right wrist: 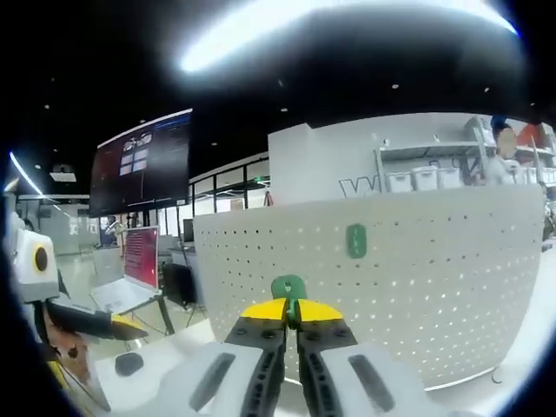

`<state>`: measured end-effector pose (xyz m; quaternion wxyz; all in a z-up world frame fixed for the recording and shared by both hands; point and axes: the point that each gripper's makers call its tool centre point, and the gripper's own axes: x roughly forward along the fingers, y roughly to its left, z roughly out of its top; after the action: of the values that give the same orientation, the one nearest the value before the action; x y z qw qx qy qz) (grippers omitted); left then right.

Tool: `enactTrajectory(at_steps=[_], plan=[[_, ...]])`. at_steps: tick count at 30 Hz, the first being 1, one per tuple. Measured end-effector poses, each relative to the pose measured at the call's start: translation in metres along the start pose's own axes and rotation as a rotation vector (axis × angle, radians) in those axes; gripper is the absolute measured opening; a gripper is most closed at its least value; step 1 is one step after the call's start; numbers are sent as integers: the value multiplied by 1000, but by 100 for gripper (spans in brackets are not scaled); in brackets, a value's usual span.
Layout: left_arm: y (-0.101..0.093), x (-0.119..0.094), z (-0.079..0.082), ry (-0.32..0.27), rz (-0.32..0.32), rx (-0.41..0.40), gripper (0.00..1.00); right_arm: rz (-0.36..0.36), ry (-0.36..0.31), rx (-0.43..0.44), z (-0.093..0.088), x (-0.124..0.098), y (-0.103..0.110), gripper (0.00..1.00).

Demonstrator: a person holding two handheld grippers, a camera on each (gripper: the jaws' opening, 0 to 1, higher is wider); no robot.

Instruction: Insert the hook assembly into the mounting plate slot until the hook locks in place.

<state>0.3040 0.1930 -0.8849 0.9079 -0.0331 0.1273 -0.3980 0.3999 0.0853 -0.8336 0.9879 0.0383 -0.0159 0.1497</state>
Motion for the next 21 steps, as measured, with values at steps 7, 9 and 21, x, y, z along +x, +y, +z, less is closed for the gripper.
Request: enactTrajectory(at_steps=[7, 9, 21], plan=[[7, -1, -6, 13, 8, -11, 99, -40, -29, -14, 8, 5, -14, 0], [8, -1, -6, 15, 10, -10, 99, -55, -30, -13, 8, 7, -20, 0], [19, -2, -4, 20, 41, 0, 97, -130, -52, -23, 13, 28, -56, 0]])
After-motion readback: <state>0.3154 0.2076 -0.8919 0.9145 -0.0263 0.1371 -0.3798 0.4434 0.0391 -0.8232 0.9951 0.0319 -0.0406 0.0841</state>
